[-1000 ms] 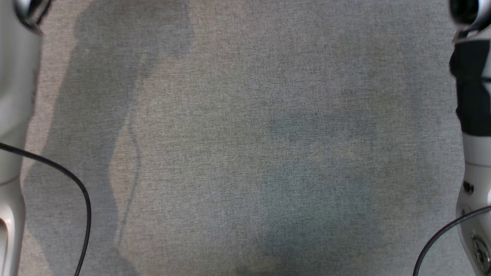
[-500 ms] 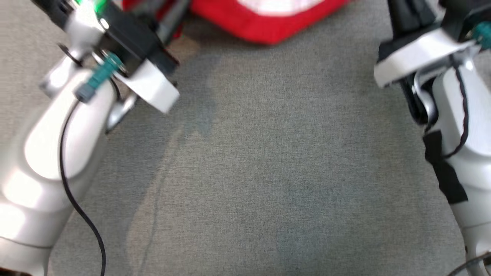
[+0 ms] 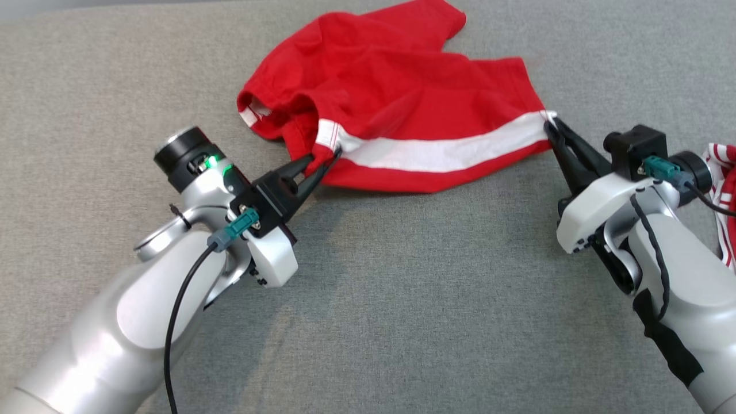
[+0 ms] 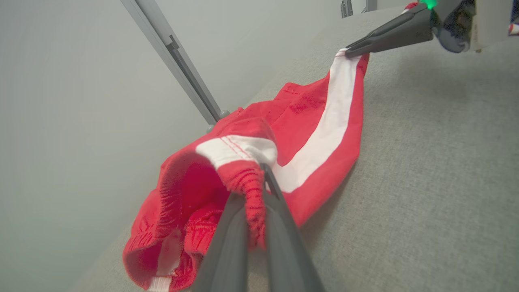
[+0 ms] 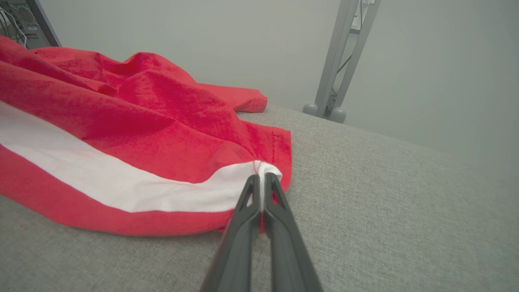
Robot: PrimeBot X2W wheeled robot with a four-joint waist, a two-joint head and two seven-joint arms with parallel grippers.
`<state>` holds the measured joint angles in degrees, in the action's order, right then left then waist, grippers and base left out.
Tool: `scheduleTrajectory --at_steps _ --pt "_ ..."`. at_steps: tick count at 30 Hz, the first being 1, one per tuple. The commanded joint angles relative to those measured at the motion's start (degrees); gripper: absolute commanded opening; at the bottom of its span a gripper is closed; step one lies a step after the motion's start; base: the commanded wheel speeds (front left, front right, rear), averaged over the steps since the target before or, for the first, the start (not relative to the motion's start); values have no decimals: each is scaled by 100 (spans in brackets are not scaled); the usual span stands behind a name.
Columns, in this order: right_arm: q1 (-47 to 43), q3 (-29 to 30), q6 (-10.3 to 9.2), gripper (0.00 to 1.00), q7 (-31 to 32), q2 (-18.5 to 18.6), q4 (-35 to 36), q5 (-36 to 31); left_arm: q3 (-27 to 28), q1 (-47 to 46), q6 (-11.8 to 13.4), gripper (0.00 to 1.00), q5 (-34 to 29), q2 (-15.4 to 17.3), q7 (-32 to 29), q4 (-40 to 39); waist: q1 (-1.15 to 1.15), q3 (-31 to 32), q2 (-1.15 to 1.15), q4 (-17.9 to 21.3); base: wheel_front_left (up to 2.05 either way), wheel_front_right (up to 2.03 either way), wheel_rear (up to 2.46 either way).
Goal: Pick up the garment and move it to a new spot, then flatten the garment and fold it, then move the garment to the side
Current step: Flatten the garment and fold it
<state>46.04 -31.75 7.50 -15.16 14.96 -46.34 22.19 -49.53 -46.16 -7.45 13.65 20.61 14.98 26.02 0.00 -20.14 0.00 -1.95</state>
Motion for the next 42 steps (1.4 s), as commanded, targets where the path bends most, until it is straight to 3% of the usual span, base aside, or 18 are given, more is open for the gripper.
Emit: scheduleTrajectory --at_steps 1,21,29,35,42 --pt "-102 -114 -2 0 -3 78 -47 130 2 151 -4 0 59 -4 19 64 0 127 0 -50 0 0 0" --pt "-925 -1734 -2 0 -3 466 -298 1547 593 1648 -5 0 1025 -389 19 422 0 939 0 -153 0 0 0" --pt "-1043 -2829 -2 0 200 867 -81 2510 -421 1855 -5 0 1619 -158 19 513 0 1281 0 -175 0 0 0" --pt "-952 -3651 -2 0 671 1431 564 3351 -1188 1821 -5 0 2079 29 19 595 0 1525 0 -151 0 0 0" --pt "-904 -4077 -2 0 1054 2186 1310 4087 -1470 1904 -5 0 2481 219 19 474 0 1747 0 -133 0 0 0"
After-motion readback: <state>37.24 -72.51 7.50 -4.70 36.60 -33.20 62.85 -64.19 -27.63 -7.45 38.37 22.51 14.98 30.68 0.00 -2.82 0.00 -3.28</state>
